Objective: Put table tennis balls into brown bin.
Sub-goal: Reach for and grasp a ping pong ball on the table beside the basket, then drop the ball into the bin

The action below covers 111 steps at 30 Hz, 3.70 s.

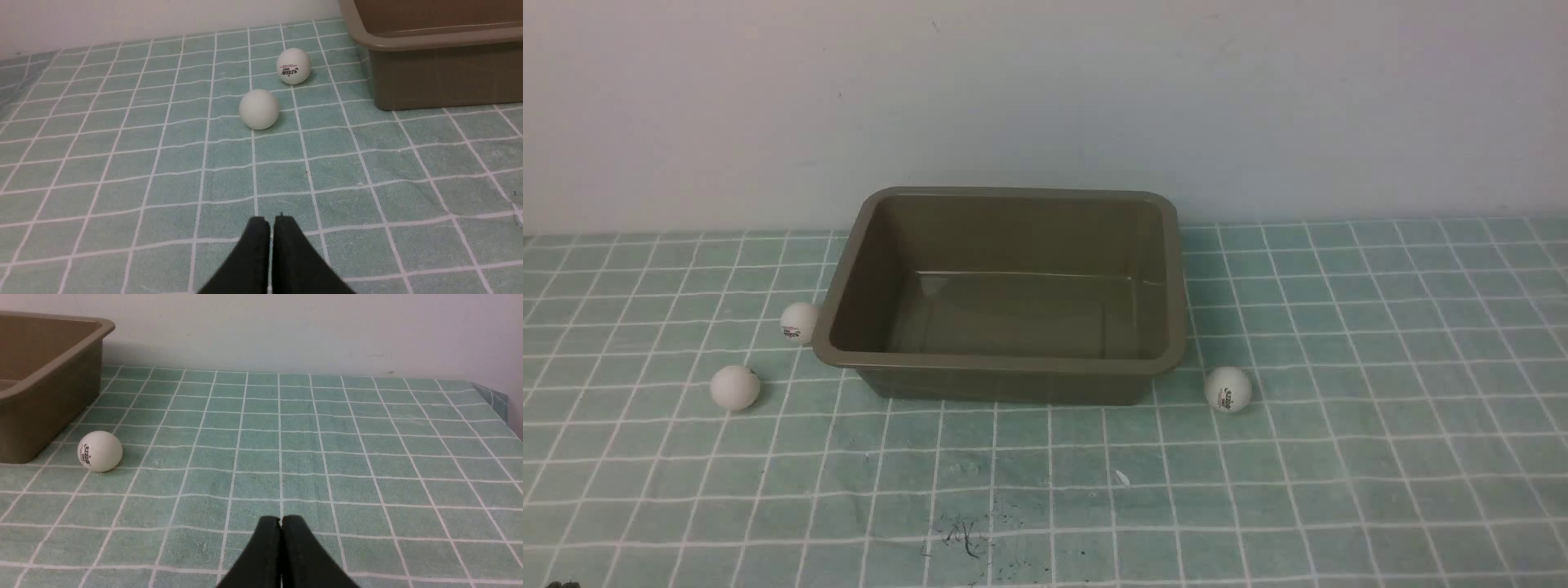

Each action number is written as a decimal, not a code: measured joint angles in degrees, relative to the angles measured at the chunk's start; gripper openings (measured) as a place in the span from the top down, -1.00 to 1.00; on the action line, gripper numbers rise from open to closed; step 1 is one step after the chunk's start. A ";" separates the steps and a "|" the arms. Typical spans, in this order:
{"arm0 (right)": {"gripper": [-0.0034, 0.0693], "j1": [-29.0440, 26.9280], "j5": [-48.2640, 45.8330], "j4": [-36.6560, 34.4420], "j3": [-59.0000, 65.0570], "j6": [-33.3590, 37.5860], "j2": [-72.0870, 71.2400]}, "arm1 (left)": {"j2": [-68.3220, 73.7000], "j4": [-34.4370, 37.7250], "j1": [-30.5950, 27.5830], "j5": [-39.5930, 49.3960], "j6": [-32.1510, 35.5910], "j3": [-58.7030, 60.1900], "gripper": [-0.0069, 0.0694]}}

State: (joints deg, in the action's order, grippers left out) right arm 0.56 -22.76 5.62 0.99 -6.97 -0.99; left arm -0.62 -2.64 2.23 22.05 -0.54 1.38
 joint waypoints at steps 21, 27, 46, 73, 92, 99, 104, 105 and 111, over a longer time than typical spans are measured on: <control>0.93 0.00 0.00 0.00 0.00 0.00 0.00 | 0.00 0.00 0.00 0.00 0.00 0.00 0.83; 0.93 0.00 0.00 0.00 0.00 0.00 0.00 | 0.00 5.18 0.00 -5.65 -4.51 0.21 0.83; 0.93 0.00 0.80 -0.29 0.07 0.00 0.00 | 7.78 16.59 0.00 -31.47 -13.73 -15.44 0.83; 0.93 0.18 -4.99 -31.97 -18.36 3.50 13.47 | 91.01 8.82 -6.39 24.03 1.49 -66.84 0.78; 0.31 0.18 -19.19 -30.83 -46.41 18.60 60.64 | 115.50 9.67 -6.39 10.79 4.22 -72.44 -0.37; -0.25 3.39 -17.59 -30.64 -50.64 24.30 73.60 | 114.22 8.92 -6.39 17.10 3.85 -76.92 -0.08; -0.47 9.08 -14.04 -30.01 -54.92 25.74 85.01 | 108.67 13.80 -3.99 22.49 5.53 -84.07 -0.08; -0.49 9.93 -13.52 -30.01 -56.08 25.74 87.19 | 107.98 15.68 -2.98 23.06 6.78 -85.01 -0.08; -0.53 13.97 -12.26 -30.01 -64.61 25.80 100.85 | 108.36 22.37 5.55 22.62 16.61 -86.74 -0.08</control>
State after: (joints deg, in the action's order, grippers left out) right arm 14.53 -35.02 -24.39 -63.62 18.83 99.86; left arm 107.74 19.74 7.78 44.67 16.07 -85.36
